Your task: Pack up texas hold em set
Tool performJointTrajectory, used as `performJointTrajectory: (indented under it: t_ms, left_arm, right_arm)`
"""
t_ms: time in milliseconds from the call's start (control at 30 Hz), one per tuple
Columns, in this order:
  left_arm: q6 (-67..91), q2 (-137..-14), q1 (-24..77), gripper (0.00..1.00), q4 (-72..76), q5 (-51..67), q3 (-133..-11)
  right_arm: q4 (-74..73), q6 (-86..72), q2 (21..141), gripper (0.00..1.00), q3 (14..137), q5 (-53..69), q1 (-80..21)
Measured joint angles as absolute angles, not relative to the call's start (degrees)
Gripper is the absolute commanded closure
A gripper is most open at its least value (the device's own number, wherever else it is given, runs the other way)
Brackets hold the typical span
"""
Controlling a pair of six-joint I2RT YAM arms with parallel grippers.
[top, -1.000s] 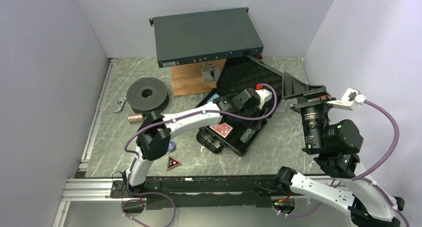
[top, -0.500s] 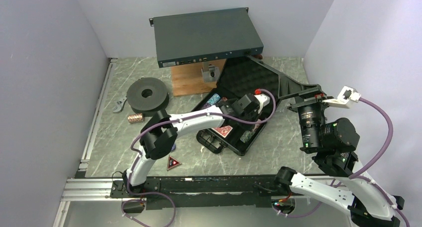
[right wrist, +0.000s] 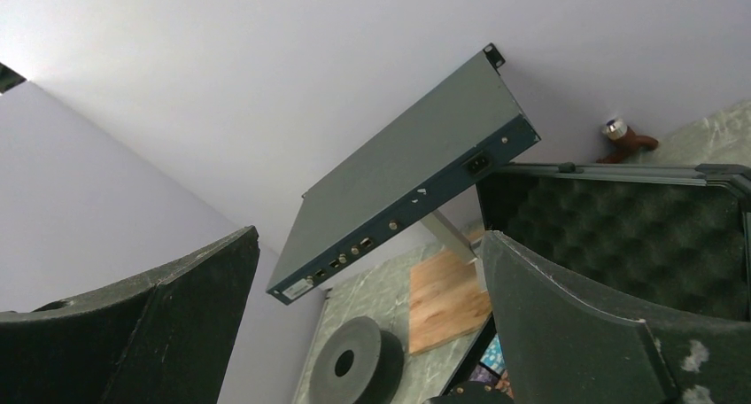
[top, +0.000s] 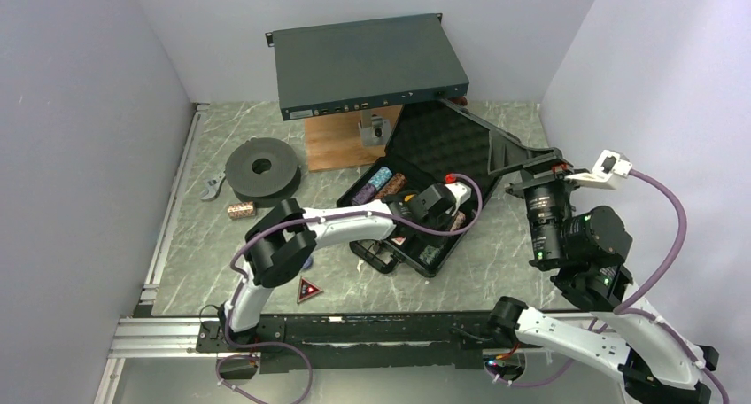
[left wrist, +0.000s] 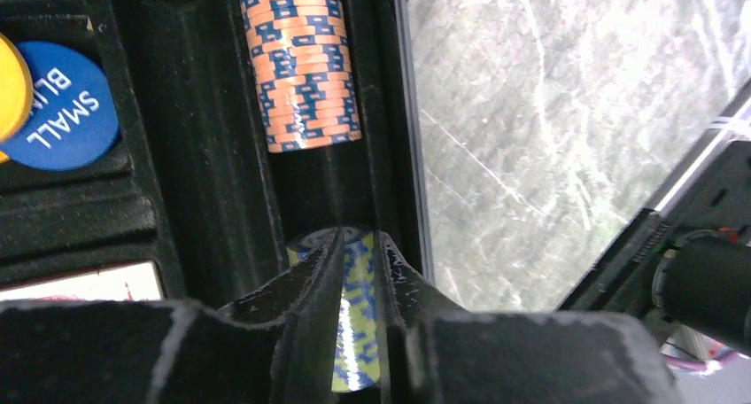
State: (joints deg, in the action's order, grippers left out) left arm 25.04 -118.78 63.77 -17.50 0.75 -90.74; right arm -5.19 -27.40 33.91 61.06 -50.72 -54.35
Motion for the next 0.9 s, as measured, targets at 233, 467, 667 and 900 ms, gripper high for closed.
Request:
performJointTrajectory:
  t_ms: [233, 467, 667, 900]
  left_arm:
    - [24.8, -113.5, 64.3, 0.67, -19.8, 0.6, -90.7]
    - [24.6, -105.3, 64.3, 0.65, -21.6, -1.5, -86.6]
    - [21.9, -97.8, 64.3, 0.52, -27.0, -7.1, -77.3]
    - [18.9, -84.4, 61.5, 0.3, -33.0, -14.0, -66.8]
  right_arm:
    - [-6.7, -26.4, 35.7, 0.0, 61.1, -50.9, -54.3]
    - [-10.2, -25.0, 41.2, 0.11, 62.7, -53.8, -54.3]
    - [-12.4, -20.4, 46.7, 0.01, 62.7, -55.0, -54.3]
    - [-16.1, -16.4, 51.4, 0.01, 61.7, -50.1, -54.3]
